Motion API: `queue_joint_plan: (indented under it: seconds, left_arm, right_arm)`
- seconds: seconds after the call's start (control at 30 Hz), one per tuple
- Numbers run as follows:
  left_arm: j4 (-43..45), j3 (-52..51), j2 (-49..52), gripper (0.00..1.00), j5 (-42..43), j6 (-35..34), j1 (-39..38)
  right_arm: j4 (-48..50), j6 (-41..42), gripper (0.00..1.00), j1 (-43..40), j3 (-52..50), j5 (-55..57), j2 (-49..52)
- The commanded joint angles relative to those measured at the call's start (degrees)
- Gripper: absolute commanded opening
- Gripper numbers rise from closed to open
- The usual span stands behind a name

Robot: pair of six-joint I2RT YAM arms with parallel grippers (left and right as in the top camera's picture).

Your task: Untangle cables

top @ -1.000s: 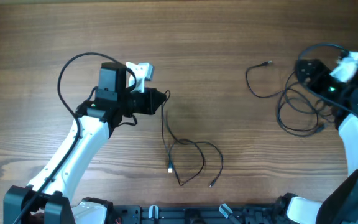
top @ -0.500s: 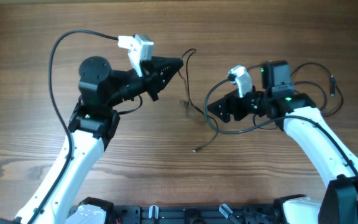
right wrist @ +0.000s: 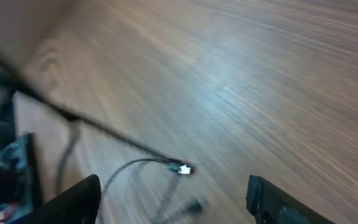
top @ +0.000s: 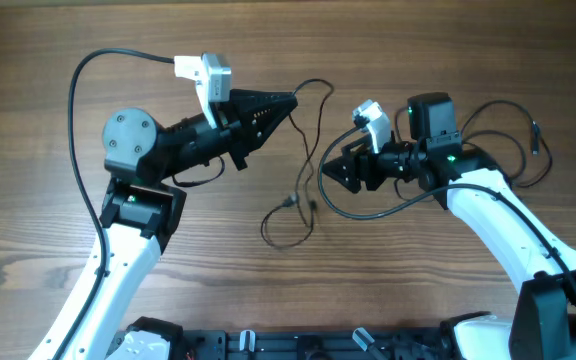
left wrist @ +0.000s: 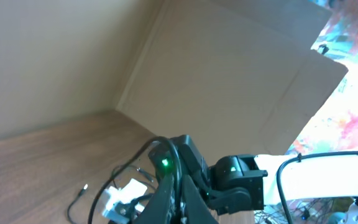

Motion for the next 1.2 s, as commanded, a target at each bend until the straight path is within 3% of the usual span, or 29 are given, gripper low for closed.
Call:
queue_joint_plan:
  seconds: [0.0,0.27,0.33,0.43,0.5,0.57,0.63,0.73,0.8,0.83,0.87,0.9,0.97,1.03,1.17]
  left_arm:
    - [1.11,0.37,-0.96,0.04,0.9,-0.68,-0.11]
    - [3.5,0.37,-0.96,0.04,0.9,-1.99,-0.11]
    - [4.39,0.37,-0.96,0.04,0.92,-3.26,-0.11]
    - [4.52,0.37,-0.96,0.04,0.9,-3.23,-0.11]
    - [4.5,0.37,-0.96,0.04,0.92,-3.23,-0.11]
    - [4.44,0.37,-0.96,0.04,0.92,-3.21,-0.02]
    - [3.32,0.37,-0.96,0.04,0.92,-3.21,0.7]
    - [-1.57,0.37,-0.96,0.06,0.87,-2.8,3.58]
    - [-8.04,0.37,-0.96,0.13,0.72,-0.35,6.54]
    - [-11.74,0.37,-0.96,0.22,0.42,1.05,8.11]
    - [-14.95,0.37,-0.96,0.32,-0.02,1.99,9.35]
    - [-18.69,0.37,-0.85,0.49,-0.59,3.41,10.86]
    - [-26.05,0.37,-0.68,0.54,-1.6,6.62,13.44]
    - [-32.13,0.37,-0.63,0.66,-4.09,8.92,14.91]
    - [-43.17,0.37,-0.63,0.7,-12.81,10.84,16.09]
  right_arm:
    - [0.94,0.02,0.77,0.83,0.22,-6.14,0.87]
    - [8.39,0.66,0.76,3.56,0.22,-9.53,0.87]
    - [13.18,4.85,0.71,4.02,0.22,-8.5,0.87]
    - [19.96,10.6,0.52,4.02,0.22,-5.2,0.87]
    - [22.18,14.6,0.26,4.02,0.22,-0.48,0.87]
    - [21.92,17.25,0.11,4.02,0.22,3.61,0.87]
    - [19.65,18.21,0.04,4.02,0.22,6.95,0.87]
    - [15.34,18.21,0.04,4.0,0.22,12.55,0.87]
    - [12.63,18.01,0.04,3.98,0.22,19.56,0.87]
    - [11.91,17.9,0.04,3.98,0.24,22.29,0.85]
    - [11.52,16.87,0.04,3.87,0.26,23.89,0.74]
    - [11.28,15.47,0.04,3.54,0.31,25.05,0.31]
    - [10.75,14.99,0.04,2.43,1.18,27.34,-0.98]
    - [10.25,15.04,0.04,0.46,3.23,28.52,-2.75]
    - [9.77,15.32,0.04,-7.02,12.07,30.27,-8.22]
